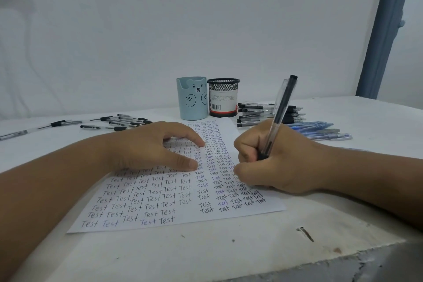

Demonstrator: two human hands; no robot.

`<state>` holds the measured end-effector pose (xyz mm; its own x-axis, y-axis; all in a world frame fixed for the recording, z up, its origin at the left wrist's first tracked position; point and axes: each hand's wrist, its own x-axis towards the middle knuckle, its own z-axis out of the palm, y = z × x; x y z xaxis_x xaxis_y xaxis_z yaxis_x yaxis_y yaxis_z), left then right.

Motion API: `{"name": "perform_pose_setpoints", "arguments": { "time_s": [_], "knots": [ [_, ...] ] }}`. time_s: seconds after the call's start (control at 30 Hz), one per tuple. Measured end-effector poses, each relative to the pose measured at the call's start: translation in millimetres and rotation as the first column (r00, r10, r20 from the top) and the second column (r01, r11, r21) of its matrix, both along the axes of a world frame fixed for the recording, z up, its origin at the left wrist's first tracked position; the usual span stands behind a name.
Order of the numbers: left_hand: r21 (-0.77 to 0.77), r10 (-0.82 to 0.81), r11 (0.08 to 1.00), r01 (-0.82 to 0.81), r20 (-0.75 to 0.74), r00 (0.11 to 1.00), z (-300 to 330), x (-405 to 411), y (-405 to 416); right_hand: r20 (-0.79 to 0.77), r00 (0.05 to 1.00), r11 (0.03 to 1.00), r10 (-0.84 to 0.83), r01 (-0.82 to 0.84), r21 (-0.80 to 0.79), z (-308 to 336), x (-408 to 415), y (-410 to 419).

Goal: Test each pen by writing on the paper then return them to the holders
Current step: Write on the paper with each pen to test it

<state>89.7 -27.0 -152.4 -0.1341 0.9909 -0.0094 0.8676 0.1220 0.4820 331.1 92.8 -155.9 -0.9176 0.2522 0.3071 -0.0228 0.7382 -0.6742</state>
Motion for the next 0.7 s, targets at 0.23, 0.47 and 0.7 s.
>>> {"name": "perform_pose_setpoints", "arguments": {
  "time_s": [0.23, 0.47, 0.7],
  "knots": [
    [-0.008, -0.003, 1.000, 0.003, 0.005, 1.000, -0.6, -0.9, -0.5, 0.001, 1.000, 1.000, 0.007, -0.007, 0.002, -1.6, -0.4, 3.6],
    [-0.008, 0.000, 1.000, 0.000, -0.003, 1.000, -0.4, -0.6, 0.5, -0.011, 0.999, 0.999, 0.032, -0.031, 0.041, -1.9, -0.4, 5.6],
    [-0.013, -0.006, 1.000, 0.006, -0.007, 1.000, 0.1, 0.1, -0.1, -0.039, 0.998, 0.997, 0.045, -0.042, 0.066, -2.9, -0.9, 5.9]
  ]
}}
